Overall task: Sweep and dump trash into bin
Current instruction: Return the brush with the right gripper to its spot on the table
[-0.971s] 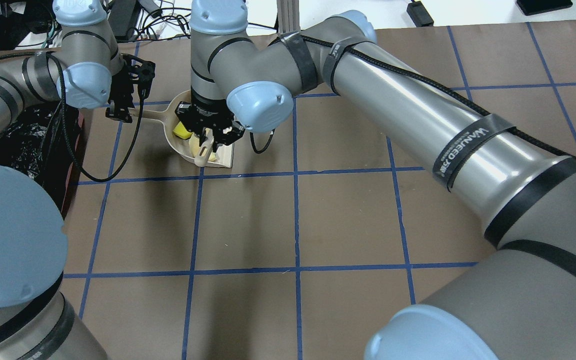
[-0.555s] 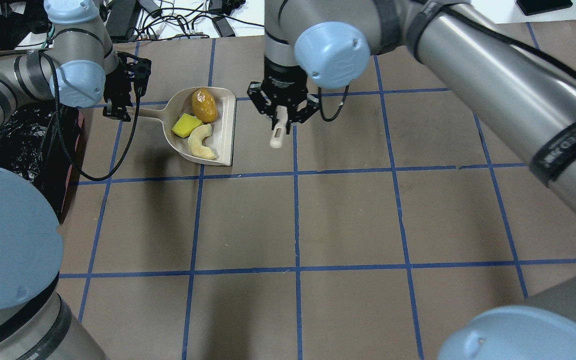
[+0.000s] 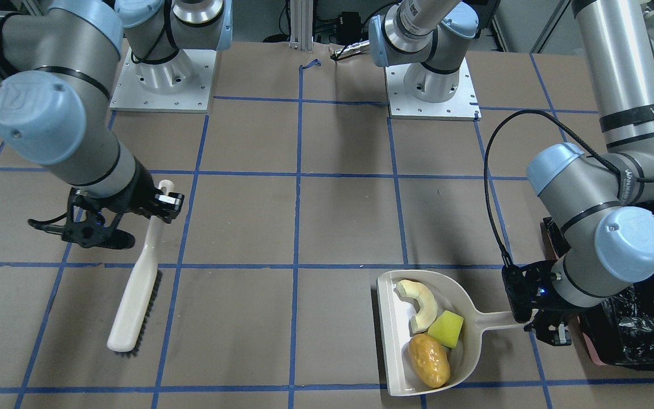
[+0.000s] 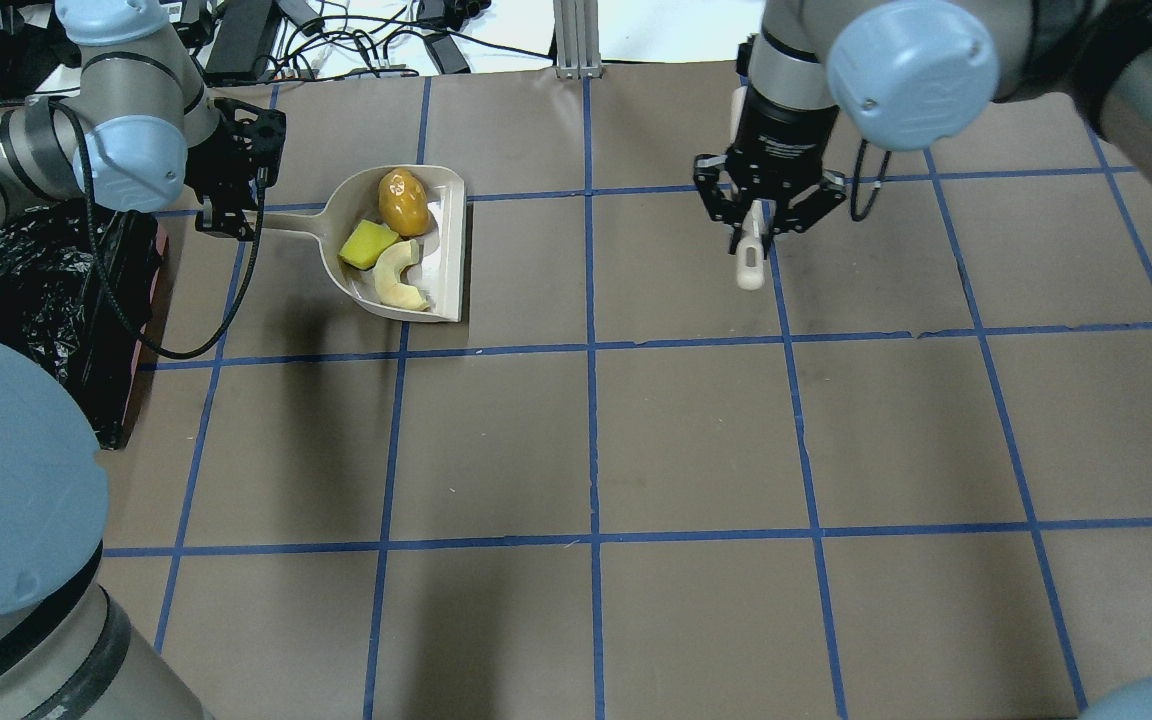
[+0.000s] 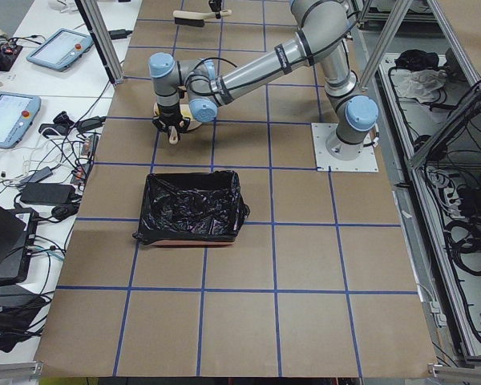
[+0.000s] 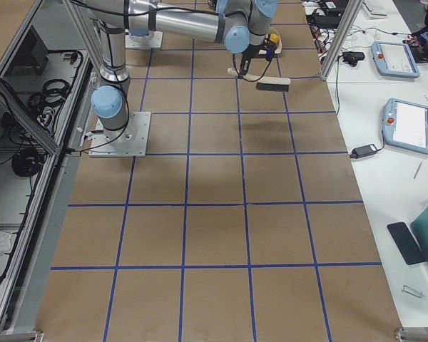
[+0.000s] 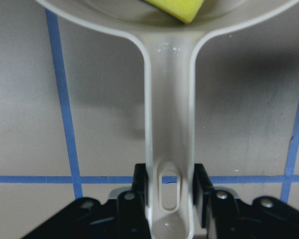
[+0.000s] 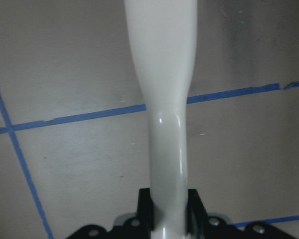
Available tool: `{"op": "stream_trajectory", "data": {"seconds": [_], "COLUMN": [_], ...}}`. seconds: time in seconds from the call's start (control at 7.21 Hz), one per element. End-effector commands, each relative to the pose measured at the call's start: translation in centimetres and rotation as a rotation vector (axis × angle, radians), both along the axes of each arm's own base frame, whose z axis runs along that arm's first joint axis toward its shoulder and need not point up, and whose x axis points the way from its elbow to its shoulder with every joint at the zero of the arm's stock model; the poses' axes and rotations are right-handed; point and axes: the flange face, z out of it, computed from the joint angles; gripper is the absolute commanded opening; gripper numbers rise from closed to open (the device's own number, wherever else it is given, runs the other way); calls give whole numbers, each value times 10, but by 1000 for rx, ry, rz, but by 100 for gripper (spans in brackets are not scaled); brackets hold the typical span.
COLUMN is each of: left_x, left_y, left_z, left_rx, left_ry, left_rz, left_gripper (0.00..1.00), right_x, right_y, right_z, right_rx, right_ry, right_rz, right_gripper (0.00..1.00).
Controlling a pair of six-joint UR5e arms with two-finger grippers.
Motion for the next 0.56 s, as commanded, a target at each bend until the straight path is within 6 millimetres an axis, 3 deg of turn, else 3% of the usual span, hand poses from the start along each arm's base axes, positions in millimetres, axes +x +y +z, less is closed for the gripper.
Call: {"op": "stream_trajectory", "data": {"seconds": [0.0, 0.14, 0.42], "left_x": [30, 43, 83], "left_y": [4, 6, 5], "left_z": [26, 41, 92], "left_rx": [-44, -68, -79], "left_ry": [9, 30, 53], "left_rz": [45, 65, 105], "left_gripper": [5, 5, 5], "right_x": [-96, -125, -145], "right_y": [6, 9, 8], "right_z": [-31, -49, -78], "right_rx": [46, 55, 21], "right_ry": [-29, -31, -23], "right_rz": [59, 72, 84], "right_gripper": [0, 0, 0]}}
